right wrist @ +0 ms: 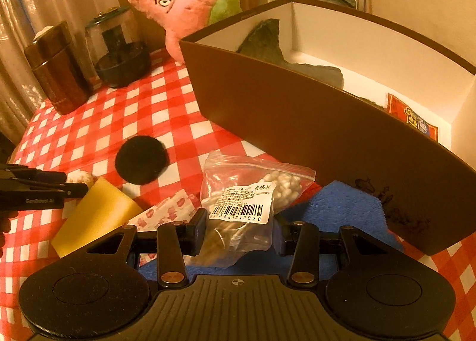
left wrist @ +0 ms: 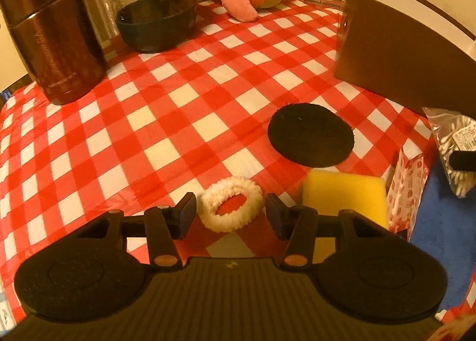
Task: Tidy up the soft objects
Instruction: 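Grasp the white hair tie with the left gripper while the right gripper holds the swab bag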
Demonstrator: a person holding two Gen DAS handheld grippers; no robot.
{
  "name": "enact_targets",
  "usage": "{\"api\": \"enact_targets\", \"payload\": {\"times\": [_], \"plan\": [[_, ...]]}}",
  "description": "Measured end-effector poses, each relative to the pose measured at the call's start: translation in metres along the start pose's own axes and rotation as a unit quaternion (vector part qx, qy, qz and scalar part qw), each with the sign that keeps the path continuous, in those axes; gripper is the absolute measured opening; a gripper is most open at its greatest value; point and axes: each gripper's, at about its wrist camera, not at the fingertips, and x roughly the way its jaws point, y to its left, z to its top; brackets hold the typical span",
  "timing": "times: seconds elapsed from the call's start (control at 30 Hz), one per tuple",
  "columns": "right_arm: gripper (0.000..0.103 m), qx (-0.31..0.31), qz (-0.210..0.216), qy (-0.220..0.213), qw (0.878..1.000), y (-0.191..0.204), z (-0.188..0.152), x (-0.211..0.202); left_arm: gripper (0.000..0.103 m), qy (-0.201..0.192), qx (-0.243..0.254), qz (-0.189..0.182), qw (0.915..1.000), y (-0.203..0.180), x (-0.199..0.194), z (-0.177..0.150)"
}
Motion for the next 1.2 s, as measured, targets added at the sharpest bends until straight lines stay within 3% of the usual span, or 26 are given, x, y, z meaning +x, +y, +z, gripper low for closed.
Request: {"api": "enact_targets", "payload": {"times": [0.27,1.2], "plan": [[0.044,0.004,-0.004,0.002,1.000,-0.002,-0.001,-0.001,0.019,-0.007,0.013,0.003,0.9999,-0.001,0.000,-0.004],[0.044,-0.003,0.018,-0.019,1.000,0.002,-0.016,-0.046,0.016,-0.022,-0.023,0.017,0.9994,-0.006,-0.062,-0.024]]}}
